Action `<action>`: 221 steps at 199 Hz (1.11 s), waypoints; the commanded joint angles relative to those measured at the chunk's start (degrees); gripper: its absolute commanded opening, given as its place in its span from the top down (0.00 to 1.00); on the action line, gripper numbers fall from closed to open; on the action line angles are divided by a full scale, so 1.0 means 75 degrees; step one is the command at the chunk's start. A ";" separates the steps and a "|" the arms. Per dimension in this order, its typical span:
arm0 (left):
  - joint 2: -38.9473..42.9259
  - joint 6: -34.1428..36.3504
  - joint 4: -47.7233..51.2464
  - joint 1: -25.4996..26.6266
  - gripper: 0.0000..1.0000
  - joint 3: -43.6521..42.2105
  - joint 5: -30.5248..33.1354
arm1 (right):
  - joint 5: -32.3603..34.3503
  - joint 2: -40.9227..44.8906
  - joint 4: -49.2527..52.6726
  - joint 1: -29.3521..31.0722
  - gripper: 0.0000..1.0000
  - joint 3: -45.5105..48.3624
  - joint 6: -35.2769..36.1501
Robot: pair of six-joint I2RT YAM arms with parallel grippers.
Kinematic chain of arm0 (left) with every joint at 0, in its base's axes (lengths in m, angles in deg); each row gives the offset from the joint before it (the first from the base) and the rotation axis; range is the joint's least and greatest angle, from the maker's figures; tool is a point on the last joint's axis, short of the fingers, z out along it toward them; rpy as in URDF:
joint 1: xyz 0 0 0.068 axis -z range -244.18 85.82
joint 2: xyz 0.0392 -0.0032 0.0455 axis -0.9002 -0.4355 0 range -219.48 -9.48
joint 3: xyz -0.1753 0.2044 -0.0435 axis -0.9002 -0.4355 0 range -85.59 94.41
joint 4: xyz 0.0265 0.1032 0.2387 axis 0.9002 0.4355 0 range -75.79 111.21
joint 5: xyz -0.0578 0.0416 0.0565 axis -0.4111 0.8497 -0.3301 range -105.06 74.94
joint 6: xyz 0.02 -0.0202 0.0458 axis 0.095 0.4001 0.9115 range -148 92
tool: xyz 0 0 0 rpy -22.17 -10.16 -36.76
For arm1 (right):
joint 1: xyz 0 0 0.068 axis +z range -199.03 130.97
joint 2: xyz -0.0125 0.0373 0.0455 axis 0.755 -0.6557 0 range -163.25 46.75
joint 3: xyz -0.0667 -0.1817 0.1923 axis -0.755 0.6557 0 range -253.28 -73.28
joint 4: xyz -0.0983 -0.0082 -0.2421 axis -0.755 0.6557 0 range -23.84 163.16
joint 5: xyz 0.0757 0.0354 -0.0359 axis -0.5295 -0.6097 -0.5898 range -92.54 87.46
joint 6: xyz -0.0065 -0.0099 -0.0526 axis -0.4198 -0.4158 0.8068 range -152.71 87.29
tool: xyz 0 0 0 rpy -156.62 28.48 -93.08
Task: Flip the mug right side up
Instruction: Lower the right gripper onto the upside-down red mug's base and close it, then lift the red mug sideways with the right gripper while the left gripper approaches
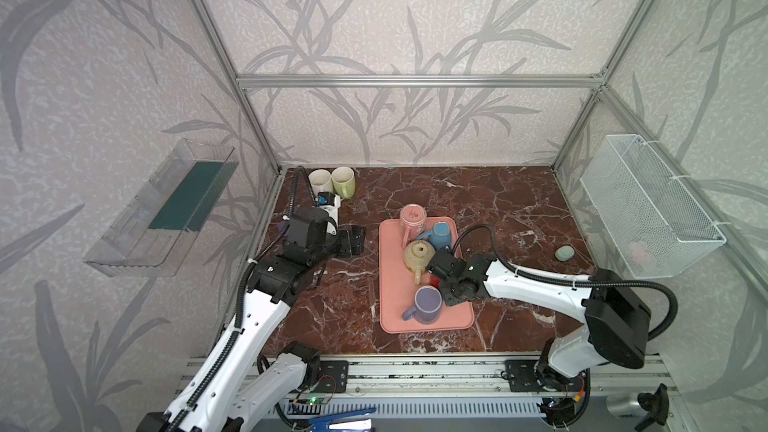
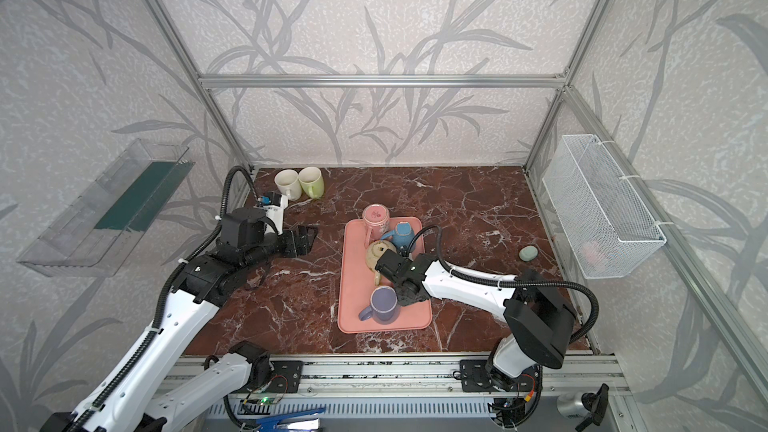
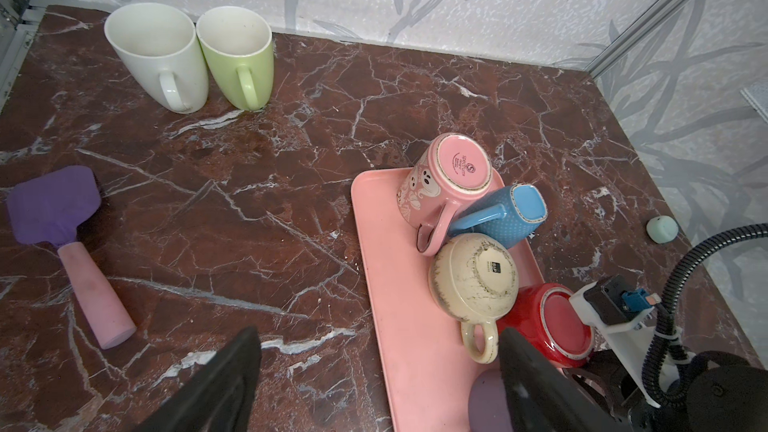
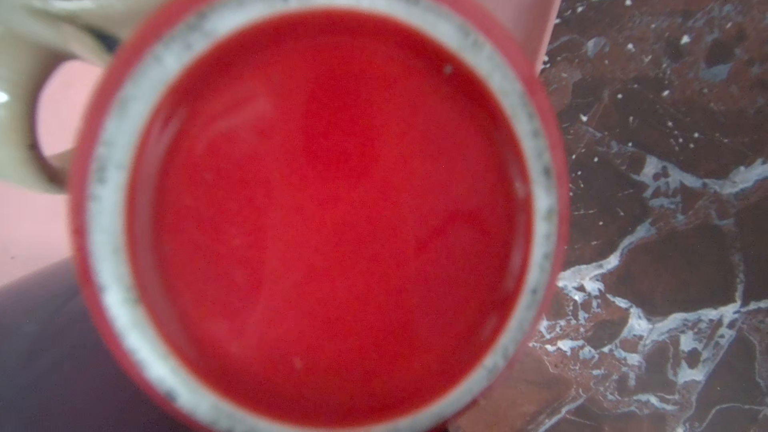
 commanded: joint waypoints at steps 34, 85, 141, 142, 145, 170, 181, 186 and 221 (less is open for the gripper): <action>0.0027 -0.0351 -0.0632 0.0045 0.13 -0.0142 -0.0542 | -0.0307 0.1551 -0.0072 -0.0320 1.00 0.0328 0.0438; -0.0143 -0.0658 -0.0814 0.0043 0.13 -0.0009 -0.0897 | -0.1277 0.3205 -0.0718 -0.0975 1.00 0.0997 0.0795; 0.0003 -0.1260 -0.1642 0.0042 0.15 -0.0533 -0.1692 | -0.2865 0.4319 -0.1257 -0.1881 1.00 0.1301 0.1149; 0.0007 -0.1270 -0.1672 0.0037 0.15 -0.0542 -0.1700 | -0.2895 0.4334 -0.1268 -0.1889 1.00 0.1304 0.1158; 0.0031 -0.1304 -0.1743 0.0044 0.15 -0.0593 -0.1727 | -0.2987 0.4372 -0.1303 -0.1935 1.00 0.1315 0.1167; 0.0144 -0.1520 -0.2090 0.0044 0.15 -0.0817 -0.1982 | -0.3725 0.4613 -0.1716 -0.2292 1.00 0.1386 0.1224; 0.0130 -0.1623 -0.2235 0.0045 0.15 -0.0920 -0.2150 | -0.4047 0.4702 -0.1981 -0.2423 1.00 0.1443 0.1244; 0.0121 -0.1689 -0.2319 0.0045 0.15 -0.0981 -0.2258 | -0.4170 0.4741 -0.2098 -0.2474 1.00 0.1474 0.1241; 0.0129 -0.2319 -0.3365 0.0045 0.16 -0.1586 -0.2904 | -0.5087 0.4911 -0.3047 -0.2878 1.00 0.1682 0.1078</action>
